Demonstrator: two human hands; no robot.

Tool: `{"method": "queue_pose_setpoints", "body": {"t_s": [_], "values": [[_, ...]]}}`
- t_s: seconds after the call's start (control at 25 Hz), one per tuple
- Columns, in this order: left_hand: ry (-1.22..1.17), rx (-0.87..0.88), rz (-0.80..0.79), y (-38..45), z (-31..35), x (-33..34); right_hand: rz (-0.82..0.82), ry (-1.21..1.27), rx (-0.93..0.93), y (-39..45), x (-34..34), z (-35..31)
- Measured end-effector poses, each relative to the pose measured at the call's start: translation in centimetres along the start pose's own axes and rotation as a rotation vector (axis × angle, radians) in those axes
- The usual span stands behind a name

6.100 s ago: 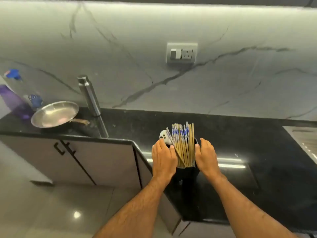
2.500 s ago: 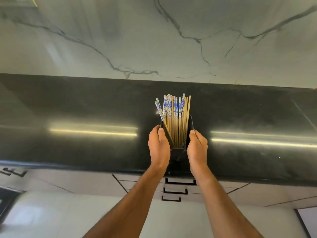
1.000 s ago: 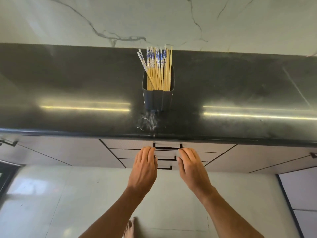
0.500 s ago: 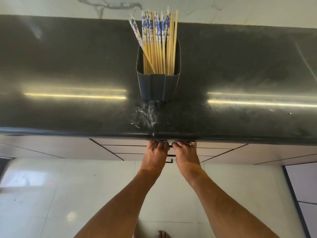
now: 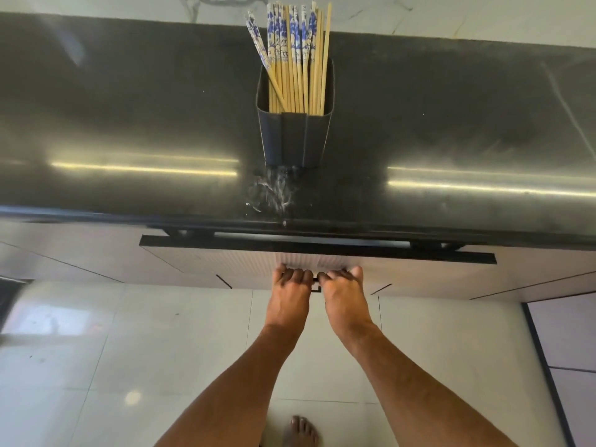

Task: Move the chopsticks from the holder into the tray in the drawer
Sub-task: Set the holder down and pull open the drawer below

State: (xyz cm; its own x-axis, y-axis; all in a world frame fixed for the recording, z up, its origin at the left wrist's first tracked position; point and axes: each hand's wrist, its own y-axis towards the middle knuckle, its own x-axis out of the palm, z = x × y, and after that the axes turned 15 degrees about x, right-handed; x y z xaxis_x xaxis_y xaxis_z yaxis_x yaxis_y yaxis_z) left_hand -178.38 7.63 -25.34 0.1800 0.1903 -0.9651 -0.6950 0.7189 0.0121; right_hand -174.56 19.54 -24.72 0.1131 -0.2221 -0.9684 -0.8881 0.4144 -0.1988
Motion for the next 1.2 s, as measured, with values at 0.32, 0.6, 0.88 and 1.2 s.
{"method": "queue_pose_setpoints", "body": {"t_s": [0.32, 0.6, 0.88, 1.2], "values": [[-0.005, 0.038, 0.050, -12.6, 5.7, 1.6, 0.025, 0.052, -0.042, -13.8, 2.3, 1.9], [0.040, 0.039, -0.035, -23.5, 10.1, 3.2, 0.041, -0.014, -0.047, -25.8, 4.4, 2.7], [-0.027, 0.038, -0.072, -33.9, 15.3, 4.1, -0.008, -0.095, -0.060, -36.6, 6.3, 3.8], [0.057, 0.016, -0.020, -35.2, 16.5, 3.3, 0.056, -0.101, -0.120, -38.1, 6.6, 4.4]]}}
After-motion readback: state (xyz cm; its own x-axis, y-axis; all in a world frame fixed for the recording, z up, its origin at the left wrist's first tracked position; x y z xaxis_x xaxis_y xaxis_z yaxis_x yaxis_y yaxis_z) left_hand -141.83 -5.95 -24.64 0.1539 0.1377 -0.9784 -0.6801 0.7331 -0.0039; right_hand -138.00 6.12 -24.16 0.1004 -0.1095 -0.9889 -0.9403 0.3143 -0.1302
